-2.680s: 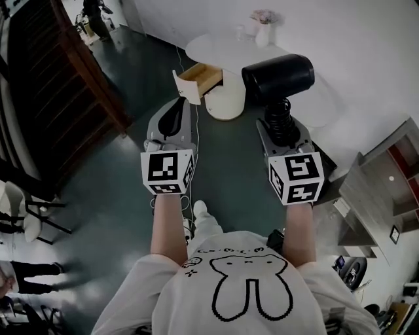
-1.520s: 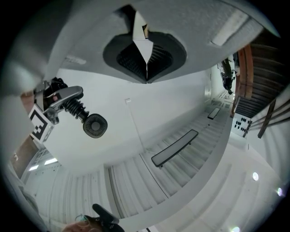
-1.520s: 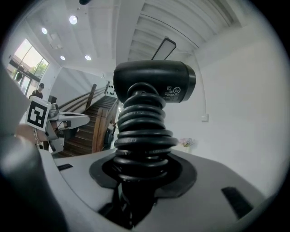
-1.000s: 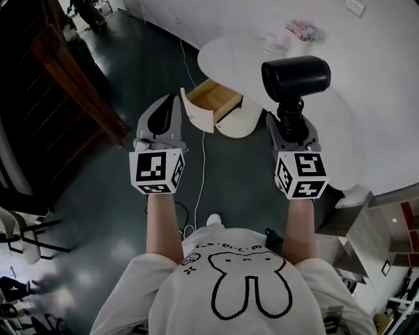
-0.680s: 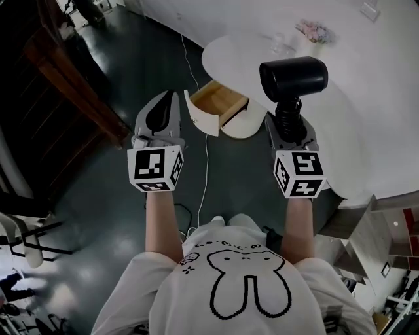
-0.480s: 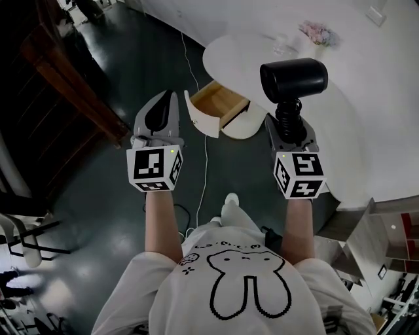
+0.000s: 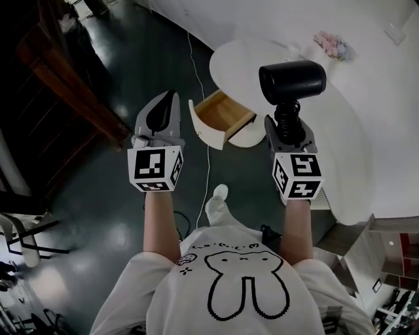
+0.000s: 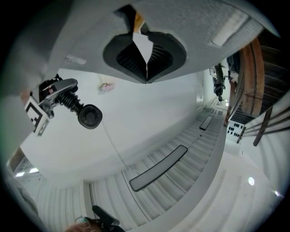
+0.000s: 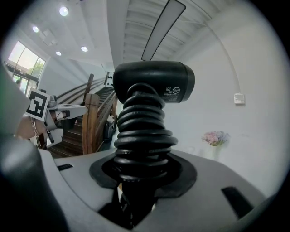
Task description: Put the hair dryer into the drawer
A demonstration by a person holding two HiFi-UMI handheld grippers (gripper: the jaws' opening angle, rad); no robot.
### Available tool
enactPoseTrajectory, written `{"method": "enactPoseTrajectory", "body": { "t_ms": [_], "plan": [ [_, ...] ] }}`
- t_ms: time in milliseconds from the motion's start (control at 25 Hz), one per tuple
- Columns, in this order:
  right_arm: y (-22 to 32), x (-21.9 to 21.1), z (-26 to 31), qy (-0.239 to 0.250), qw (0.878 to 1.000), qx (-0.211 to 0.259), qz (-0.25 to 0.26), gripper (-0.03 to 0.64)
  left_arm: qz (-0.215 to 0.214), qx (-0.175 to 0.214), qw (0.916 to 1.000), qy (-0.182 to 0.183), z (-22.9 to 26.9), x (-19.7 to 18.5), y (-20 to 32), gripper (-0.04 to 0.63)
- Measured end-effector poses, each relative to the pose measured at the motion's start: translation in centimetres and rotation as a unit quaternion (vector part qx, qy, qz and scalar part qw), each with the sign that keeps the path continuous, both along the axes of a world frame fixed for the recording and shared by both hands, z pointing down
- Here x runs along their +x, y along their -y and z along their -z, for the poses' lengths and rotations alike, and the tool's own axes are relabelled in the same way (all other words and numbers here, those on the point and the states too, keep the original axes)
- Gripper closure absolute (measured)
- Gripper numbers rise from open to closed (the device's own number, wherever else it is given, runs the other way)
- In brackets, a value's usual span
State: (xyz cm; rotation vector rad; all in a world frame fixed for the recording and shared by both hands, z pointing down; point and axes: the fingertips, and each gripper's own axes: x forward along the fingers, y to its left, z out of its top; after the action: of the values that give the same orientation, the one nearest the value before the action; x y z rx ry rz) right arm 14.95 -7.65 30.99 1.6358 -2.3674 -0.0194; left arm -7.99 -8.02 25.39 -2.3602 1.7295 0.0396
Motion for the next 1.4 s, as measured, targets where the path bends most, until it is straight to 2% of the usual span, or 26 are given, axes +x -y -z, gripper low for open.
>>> {"method": "enactPoseTrajectory", "body": {
  "t_ms": [520,760,1080,1400],
  "plan": [
    [16.6,-1.6,-1.0,0.014,1.000,-0.026,0.005,0.437,0.013,-0.013,0.9993,0.031,-0.1,-1.7,16.7,0.577],
    [23.2,-2.5,-1.7,0.016,0.999,-0.034,0.018,0.437,0.025,-0.026,0.9982,0.048,-1.4,-2.4,22.3,0.577],
    [25.4,-5.6,-7.7,-0.002,0.994,-0.096,0.043,0.437,0.028,-0.077,0.9957,0.044,-6.3,-3.9,24.8,0.577],
    [25.4,-9.7,-14.5,-0.021,0.982,-0.181,0.055,0.437,0.009,-0.122,0.9919,0.033,-10.2,-6.3,27.2,0.577]
  ]
}}
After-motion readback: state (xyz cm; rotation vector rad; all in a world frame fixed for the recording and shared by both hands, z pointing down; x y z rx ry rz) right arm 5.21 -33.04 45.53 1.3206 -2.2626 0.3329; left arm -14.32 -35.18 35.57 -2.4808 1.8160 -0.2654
